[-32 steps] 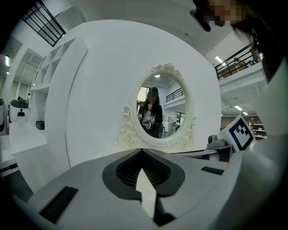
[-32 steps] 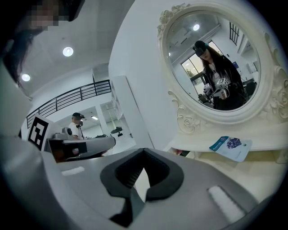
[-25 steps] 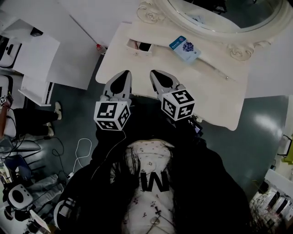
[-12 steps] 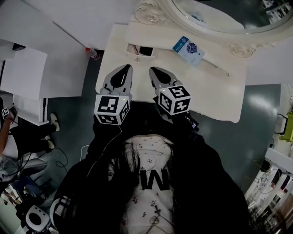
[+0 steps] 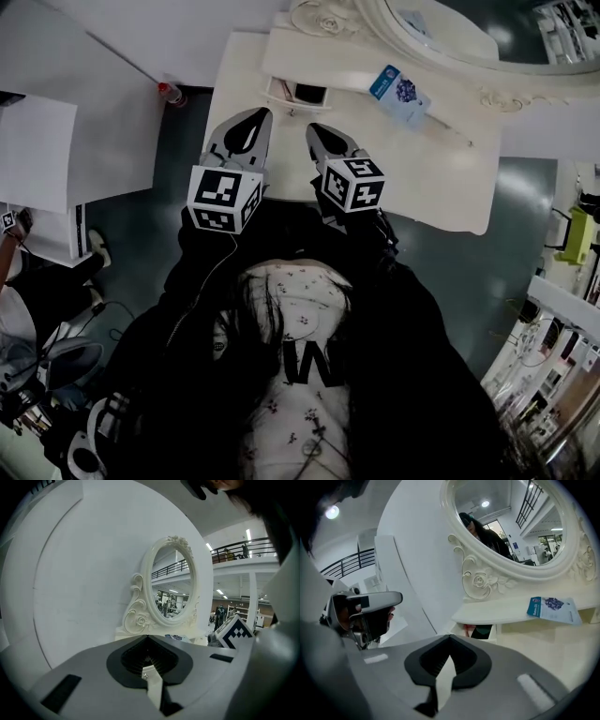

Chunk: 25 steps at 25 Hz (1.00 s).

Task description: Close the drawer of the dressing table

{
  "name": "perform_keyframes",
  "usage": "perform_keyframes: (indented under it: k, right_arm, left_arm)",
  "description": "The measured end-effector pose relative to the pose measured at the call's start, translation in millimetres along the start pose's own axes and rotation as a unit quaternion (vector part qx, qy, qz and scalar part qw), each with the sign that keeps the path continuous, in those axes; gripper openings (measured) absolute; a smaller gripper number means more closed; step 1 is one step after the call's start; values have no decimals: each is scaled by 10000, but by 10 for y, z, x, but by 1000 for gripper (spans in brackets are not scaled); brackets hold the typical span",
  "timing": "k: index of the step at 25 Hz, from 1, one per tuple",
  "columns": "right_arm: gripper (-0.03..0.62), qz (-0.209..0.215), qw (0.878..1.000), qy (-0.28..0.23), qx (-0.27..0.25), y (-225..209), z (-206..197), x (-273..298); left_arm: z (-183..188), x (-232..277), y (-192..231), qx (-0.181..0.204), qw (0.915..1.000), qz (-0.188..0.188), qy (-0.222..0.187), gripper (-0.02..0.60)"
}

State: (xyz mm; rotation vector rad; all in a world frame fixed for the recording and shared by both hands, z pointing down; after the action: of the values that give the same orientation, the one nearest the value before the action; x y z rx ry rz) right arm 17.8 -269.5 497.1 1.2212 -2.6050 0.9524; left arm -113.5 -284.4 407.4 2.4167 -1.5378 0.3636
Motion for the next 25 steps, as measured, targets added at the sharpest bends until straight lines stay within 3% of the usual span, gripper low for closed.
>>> perform_keyframes:
  k: [7, 10, 17, 25]
  right_arm:
    - [9, -356, 9986, 390, 49, -210, -212, 363]
    - [75, -360, 9977, 540, 214, -284, -290, 521]
    - [82, -691, 9915, 1066, 278, -477, -520, 767]
    - [112, -787, 9896, 1166, 312, -624, -506, 917]
  left_arm:
    - [-35, 73, 261, -7, 10000, -72, 54, 0]
    - [-48, 110, 335, -27, 9999, -79, 66, 0]
    - [-114, 153, 427, -42, 9998, -65, 185, 0]
    - [-155, 152, 581, 1, 9996, 94, 268, 0]
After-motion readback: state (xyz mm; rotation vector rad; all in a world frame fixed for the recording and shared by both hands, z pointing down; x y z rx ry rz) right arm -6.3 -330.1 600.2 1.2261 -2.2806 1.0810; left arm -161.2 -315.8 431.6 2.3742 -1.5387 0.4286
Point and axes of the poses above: the fingertips, and each gripper's own axes: x forward along the fingers, y to its left, z out of its top, the point moved 4 cm from there along -x, backward along the fingers, and after that the axes turned 14 degrees about z, right-handed, at the moved point
